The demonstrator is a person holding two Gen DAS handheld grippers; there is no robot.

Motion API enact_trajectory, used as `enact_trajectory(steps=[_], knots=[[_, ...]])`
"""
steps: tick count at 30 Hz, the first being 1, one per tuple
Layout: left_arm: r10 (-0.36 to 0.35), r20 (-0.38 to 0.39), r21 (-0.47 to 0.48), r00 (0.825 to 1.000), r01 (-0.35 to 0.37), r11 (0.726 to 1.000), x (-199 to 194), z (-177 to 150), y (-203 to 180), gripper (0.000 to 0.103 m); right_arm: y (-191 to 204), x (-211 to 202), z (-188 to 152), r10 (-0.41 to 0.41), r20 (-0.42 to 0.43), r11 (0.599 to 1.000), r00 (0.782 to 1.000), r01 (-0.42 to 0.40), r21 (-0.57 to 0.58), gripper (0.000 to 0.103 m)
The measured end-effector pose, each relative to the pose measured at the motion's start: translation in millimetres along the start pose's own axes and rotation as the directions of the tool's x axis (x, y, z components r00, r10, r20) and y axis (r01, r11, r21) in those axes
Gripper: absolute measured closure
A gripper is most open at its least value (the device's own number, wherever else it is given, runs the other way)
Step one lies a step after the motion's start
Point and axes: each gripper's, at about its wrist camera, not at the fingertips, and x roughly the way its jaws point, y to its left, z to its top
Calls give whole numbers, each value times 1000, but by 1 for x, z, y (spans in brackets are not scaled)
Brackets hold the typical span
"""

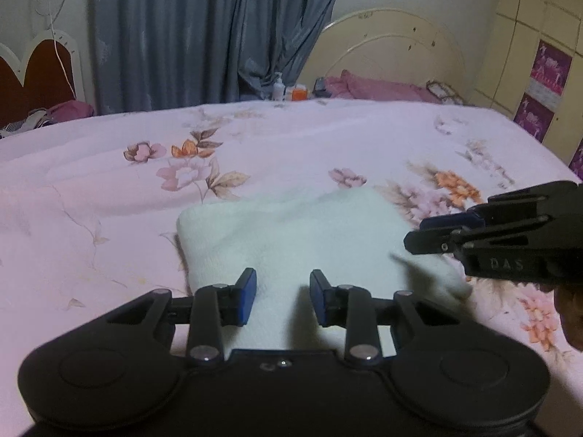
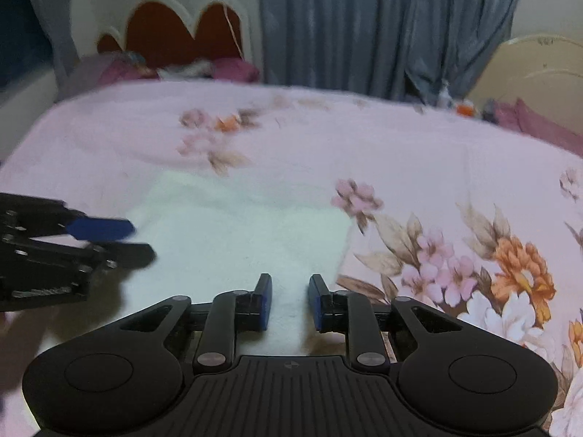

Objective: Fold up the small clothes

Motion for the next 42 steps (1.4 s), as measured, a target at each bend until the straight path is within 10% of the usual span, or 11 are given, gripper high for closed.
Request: enact_trajectory(steps=[14, 18, 21, 27, 37, 42], knots=[[-32, 15, -18, 999, 33, 999, -16, -17, -13, 76, 19, 1, -18, -32, -47, 997, 998, 29, -68, 82], [-36, -11, -15, 999, 35, 999, -21, -34, -25, 76, 27, -24, -29, 68, -22, 995, 997, -70, -70, 82], [-30, -16, -29, 999, 29, 999, -16, -42, -31, 76, 36, -11, -44, -54, -55, 985, 997, 44, -169, 82], [1, -9, -28, 1000, -1, 1000, -38, -52, -38, 76, 26, -19, -45, -48, -43, 993, 998, 43, -112, 82], [42, 4, -130, 999, -41, 991, -93, -111, -43, 77, 52, -76, -97, 155, -38, 969, 987, -160, -189, 82], [86, -14, -136, 996, -87, 987, -86, -117, -54, 79, 44, -50, -110, -13, -48, 986, 999, 5, -166, 82]])
